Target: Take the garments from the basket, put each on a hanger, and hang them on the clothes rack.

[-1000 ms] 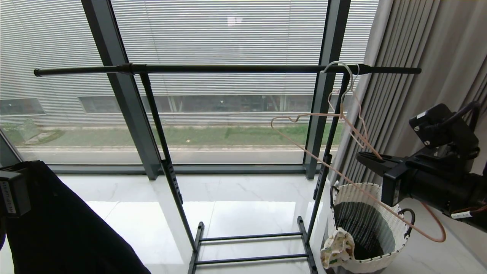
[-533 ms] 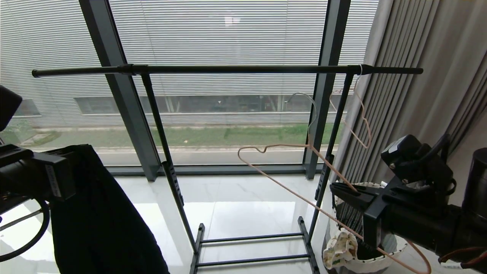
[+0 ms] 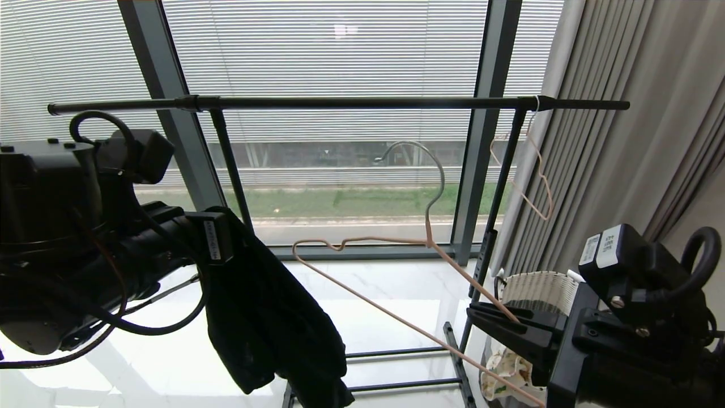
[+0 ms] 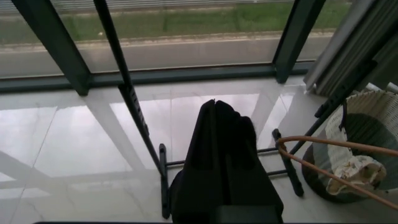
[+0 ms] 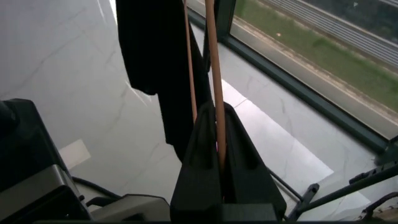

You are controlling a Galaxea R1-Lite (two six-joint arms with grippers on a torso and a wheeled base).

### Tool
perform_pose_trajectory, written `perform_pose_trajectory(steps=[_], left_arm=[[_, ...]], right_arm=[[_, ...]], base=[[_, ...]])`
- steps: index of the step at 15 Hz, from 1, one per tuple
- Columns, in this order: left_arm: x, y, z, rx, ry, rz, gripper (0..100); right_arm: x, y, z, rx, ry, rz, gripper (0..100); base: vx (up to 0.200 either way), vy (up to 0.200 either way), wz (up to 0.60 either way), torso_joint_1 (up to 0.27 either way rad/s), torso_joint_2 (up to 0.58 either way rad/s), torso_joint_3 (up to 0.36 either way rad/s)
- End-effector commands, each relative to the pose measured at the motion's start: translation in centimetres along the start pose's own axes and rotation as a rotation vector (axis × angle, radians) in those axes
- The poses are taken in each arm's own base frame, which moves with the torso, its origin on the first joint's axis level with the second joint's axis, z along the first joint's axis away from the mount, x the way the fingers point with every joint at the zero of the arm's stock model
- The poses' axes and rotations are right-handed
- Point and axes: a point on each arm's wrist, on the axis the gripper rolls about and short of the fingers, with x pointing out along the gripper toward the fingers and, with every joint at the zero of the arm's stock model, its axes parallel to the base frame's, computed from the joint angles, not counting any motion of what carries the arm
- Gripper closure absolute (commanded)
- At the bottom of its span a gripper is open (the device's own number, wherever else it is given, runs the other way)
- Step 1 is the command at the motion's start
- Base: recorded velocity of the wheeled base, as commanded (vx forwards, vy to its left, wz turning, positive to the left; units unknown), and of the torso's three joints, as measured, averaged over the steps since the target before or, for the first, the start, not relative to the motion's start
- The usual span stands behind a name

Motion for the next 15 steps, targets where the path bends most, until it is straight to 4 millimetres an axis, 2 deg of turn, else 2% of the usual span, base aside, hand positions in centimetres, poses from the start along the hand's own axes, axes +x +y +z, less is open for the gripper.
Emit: perform_pose_trajectory(steps=[1,4,8,11,15], left_arm=[[0.9,-0.6,-0.6,0.015,0.037,-0.012,100],[2.2,-1.2,-1.2,0.022,0.055,-0.028,100],[2.2,-1.9,-1.3,0.034,0.06,-0.136,100],[2.4,-2.0,-1.4,0.054,0.066,-0.151,100],[2.5,-2.1,-1.5,0.057,0.071,-0.199,100]], right_arm=[[-0.1,0.4,0.1,-0.003,-0.005,0.017,100],[-0.1,0.7,0.0,-0.006,-0.001,0.035,100],[0.0,0.8,-0.2,-0.007,0.01,0.044,100],[-1.1,0.6,-0.6,0.014,0.006,0.043,100],[-1.3,0.8,-0.4,0.011,-0.005,0.055,100]], base=[[0.0,0.0,0.0,0.0,0.0,0.0],[0.0,0.0,0.0,0.0,0.0,0.0],[0.0,0.0,0.0,0.0,0.0,0.0],[0.0,0.0,0.0,0.0,0.0,0.0],[0.0,0.0,0.0,0.0,0.0,0.0]])
